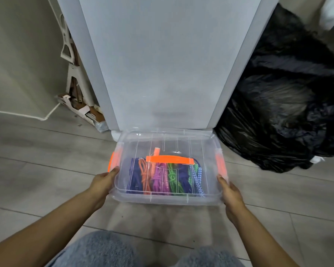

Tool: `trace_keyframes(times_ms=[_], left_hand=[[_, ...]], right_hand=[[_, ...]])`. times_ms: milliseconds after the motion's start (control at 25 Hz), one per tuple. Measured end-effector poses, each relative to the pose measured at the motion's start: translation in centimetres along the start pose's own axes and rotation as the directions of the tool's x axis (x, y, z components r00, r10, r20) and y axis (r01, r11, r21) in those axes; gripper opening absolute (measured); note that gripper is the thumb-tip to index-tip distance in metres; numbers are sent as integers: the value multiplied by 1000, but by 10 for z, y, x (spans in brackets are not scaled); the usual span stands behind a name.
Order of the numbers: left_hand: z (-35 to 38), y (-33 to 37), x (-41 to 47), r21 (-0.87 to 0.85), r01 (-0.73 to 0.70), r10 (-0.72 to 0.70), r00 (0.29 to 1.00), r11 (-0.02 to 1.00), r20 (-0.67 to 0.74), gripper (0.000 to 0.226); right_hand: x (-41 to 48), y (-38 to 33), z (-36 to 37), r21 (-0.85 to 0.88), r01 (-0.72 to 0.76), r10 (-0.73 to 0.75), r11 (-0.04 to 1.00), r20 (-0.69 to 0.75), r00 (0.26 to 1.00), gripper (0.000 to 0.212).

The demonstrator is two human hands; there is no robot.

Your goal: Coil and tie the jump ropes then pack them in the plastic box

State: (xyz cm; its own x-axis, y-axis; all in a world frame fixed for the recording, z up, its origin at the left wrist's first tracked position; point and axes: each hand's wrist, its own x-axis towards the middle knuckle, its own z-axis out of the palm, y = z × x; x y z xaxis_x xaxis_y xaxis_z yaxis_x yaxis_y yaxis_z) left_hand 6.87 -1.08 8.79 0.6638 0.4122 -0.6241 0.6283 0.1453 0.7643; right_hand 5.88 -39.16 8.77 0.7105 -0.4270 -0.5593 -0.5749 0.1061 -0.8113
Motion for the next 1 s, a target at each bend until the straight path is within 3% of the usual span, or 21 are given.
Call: trace_keyframes(times_ms=[120,240,520,680,800,920,1000], left_hand=[[-3,6,2,86,-106,115,987,991,-113,47],[-1,14,-7,274,-236,287,944,932,-162,48],[-1,11,-15,505,-437,519,854,744,-25,36],[-2,15,-12,643,-380,484,875,664,18,36],[3,27,-6,747,-401,525,847,530,82,40],[9,29,-11,851,-460,614,757,255,225,54],[26,42,-11,867,-465,625,735,179,264,44]], right_hand=[[1,7,7,22,128,-125,992,-92,988,34],[-3,7,14,-160,300,-322,940,-141,936,39],[-6,10,12,-475,420,-528,773,-116,841,30],[-3,11,12,-708,375,-596,599,-80,799,36],[-5,-1,16,-793,400,-672,460,-15,741,48],[-13,-12,34,-807,497,-723,319,131,678,62],[-7,-32,51,-773,573,-717,273,234,657,61]])
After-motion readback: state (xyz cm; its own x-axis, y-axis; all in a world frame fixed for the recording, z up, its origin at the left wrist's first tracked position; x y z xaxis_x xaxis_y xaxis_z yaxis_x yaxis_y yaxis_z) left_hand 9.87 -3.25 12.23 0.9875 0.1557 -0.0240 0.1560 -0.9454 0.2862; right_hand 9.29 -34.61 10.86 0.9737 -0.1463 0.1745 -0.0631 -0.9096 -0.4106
